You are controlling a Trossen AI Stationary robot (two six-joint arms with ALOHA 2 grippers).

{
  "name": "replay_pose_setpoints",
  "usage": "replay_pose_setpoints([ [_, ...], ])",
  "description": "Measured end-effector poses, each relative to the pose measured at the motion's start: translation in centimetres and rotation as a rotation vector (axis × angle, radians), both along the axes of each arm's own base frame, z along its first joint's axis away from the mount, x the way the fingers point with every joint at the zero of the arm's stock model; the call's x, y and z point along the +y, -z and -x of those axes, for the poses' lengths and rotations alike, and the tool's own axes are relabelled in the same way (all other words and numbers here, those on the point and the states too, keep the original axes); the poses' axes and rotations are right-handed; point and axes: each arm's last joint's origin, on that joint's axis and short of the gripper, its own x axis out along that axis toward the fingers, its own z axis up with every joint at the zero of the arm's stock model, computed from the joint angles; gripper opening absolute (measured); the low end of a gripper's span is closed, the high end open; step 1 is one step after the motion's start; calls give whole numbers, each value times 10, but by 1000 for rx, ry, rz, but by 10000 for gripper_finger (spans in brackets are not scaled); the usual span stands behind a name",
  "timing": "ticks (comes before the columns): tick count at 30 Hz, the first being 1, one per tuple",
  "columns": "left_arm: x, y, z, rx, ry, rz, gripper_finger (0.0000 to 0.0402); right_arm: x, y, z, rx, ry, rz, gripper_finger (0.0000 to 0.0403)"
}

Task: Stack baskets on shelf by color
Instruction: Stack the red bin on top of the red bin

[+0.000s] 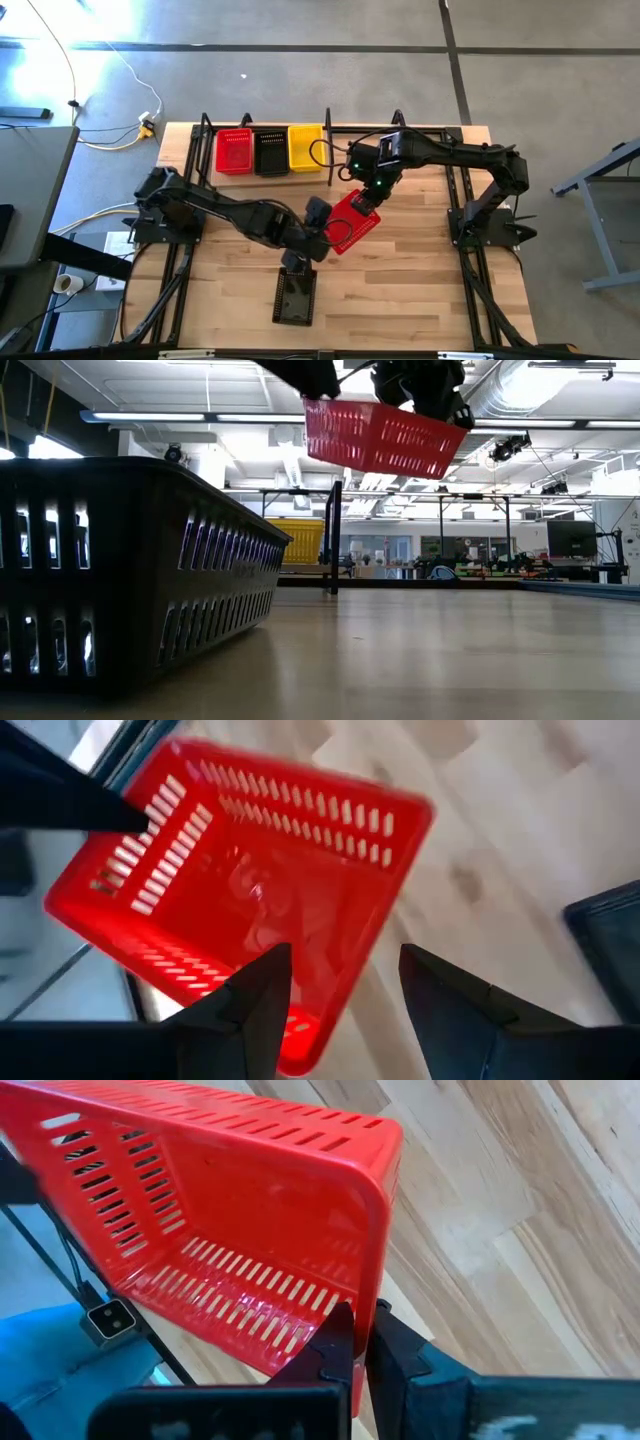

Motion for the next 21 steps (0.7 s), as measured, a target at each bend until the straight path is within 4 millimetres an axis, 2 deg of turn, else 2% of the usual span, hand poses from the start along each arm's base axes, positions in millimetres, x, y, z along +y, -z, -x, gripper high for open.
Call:
replay_pose_setpoints([
  [6, 0, 13, -6, 44, 0, -33, 175, 0, 0, 0, 2, -5, -9, 0],
  [10, -1, 14, -6, 61, 14, -18, 156, 1, 0, 1, -1, -22, -20, 0],
  [21, -1, 15, -5, 99, 101, -49, 11, 1, 0, 0, -15, -37, -27, 0],
])
